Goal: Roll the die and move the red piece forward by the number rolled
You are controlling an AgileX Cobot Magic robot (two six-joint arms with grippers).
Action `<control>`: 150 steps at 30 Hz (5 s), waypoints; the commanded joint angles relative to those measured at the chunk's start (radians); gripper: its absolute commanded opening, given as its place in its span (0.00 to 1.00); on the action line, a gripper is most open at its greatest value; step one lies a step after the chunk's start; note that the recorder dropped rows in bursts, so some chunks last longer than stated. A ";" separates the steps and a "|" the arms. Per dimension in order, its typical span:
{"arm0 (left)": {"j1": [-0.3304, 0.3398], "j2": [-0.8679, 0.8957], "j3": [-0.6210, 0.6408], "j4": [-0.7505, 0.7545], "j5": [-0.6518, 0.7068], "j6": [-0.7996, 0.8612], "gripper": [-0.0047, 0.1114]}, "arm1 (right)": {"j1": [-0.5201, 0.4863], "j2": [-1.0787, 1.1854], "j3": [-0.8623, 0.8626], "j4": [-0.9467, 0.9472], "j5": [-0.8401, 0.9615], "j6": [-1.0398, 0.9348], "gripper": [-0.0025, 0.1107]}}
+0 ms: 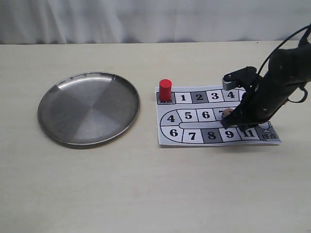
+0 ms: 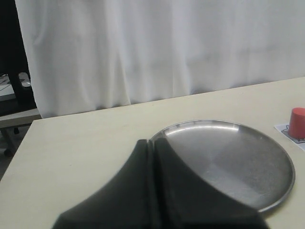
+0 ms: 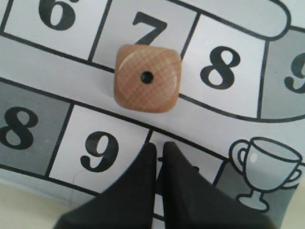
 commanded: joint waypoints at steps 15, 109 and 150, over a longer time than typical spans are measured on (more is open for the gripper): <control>-0.008 -0.003 0.002 0.000 -0.009 -0.001 0.04 | -0.001 -0.107 -0.174 0.017 0.215 0.093 0.06; -0.008 -0.003 0.002 0.000 -0.009 -0.001 0.04 | 0.195 0.343 -0.590 0.072 0.144 0.098 0.63; -0.008 -0.003 0.002 0.000 -0.009 -0.001 0.04 | 0.161 -1.794 1.072 0.229 -0.611 0.096 0.06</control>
